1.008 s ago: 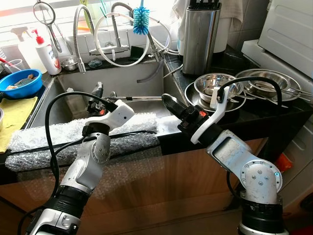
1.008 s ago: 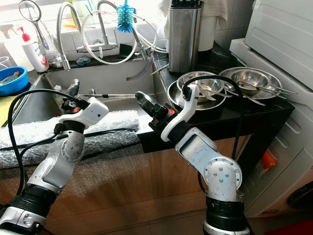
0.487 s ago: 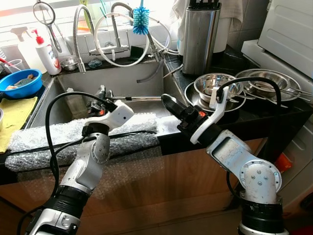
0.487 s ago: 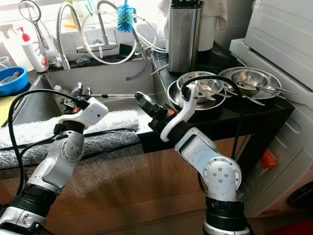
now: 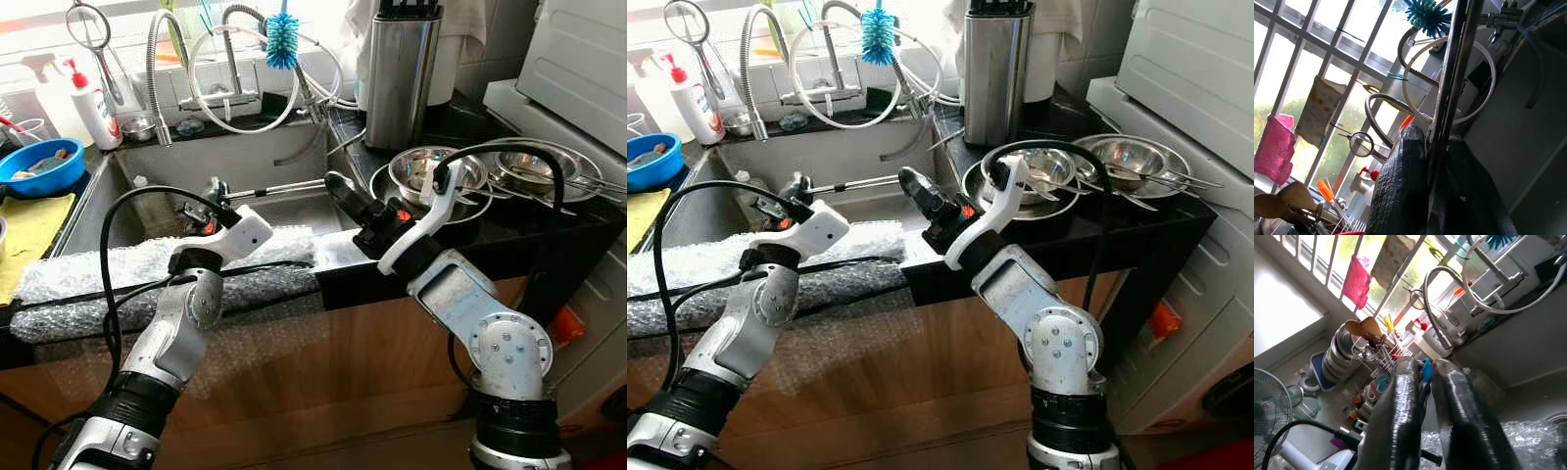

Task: Kitchen organization

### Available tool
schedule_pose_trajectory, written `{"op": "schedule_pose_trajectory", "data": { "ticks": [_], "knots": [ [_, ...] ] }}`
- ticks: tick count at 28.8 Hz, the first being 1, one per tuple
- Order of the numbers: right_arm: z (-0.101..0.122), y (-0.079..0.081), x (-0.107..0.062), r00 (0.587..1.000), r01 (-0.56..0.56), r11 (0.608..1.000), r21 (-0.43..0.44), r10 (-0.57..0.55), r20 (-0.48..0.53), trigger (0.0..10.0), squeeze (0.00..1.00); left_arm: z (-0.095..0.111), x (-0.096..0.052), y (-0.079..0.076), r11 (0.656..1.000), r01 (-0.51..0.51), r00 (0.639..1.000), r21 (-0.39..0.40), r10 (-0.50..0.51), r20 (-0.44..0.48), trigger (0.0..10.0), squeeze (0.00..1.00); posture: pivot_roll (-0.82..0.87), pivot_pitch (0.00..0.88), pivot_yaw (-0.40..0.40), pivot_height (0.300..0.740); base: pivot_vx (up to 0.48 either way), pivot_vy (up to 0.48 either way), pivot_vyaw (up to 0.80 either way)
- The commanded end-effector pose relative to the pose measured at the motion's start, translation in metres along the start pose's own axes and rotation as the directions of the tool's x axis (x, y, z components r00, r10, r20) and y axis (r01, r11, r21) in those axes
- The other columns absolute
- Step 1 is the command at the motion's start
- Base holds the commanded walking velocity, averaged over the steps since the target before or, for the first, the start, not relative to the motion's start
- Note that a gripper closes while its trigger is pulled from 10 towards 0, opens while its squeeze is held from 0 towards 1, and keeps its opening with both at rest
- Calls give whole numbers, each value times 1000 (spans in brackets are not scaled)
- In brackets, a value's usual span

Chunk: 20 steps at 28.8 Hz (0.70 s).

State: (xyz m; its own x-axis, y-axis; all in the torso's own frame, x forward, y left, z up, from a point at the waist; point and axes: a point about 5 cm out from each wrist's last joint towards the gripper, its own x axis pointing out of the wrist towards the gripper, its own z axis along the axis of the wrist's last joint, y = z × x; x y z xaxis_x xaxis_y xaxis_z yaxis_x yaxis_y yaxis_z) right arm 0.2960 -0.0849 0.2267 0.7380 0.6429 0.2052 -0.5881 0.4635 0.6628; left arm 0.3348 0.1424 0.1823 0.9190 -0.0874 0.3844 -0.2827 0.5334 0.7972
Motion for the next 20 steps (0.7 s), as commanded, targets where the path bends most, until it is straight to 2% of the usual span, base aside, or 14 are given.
{"op": "schedule_pose_trajectory", "data": {
  "ticks": [1,8,12,13,14,20],
  "knots": [
    [4,-15,-4,995,99,995,5,-99,27,10000,1000,-4,3,10,999,-43,999,5,44,-11,0,0,21,0,86,740,0,0,0],
    [10,-16,-3,990,105,994,17,-106,88,10000,1000,-4,4,10,999,-40,999,4,40,-9,0,0,25,0,86,740,0,0,0],
    [25,-17,-2,972,127,992,15,-128,198,10000,984,-3,4,10,999,-37,999,5,37,-7,0,0,24,0,87,740,0,0,0],
    [30,-16,-3,964,123,992,19,-124,234,10000,800,-3,4,10,999,-36,999,5,37,-7,0,0,24,0,87,740,0,0,0],
    [35,-13,-3,960,106,994,10,-105,260,10000,0,-4,4,10,999,-36,999,5,36,-7,0,0,23,0,87,740,0,0,0],
    [46,-2,-4,944,60,998,-32,-46,325,10000,0,-2,3,7,1000,-28,1000,-3,28,-4,0,0,23,0,87,740,0,0,0]
  ]
}}
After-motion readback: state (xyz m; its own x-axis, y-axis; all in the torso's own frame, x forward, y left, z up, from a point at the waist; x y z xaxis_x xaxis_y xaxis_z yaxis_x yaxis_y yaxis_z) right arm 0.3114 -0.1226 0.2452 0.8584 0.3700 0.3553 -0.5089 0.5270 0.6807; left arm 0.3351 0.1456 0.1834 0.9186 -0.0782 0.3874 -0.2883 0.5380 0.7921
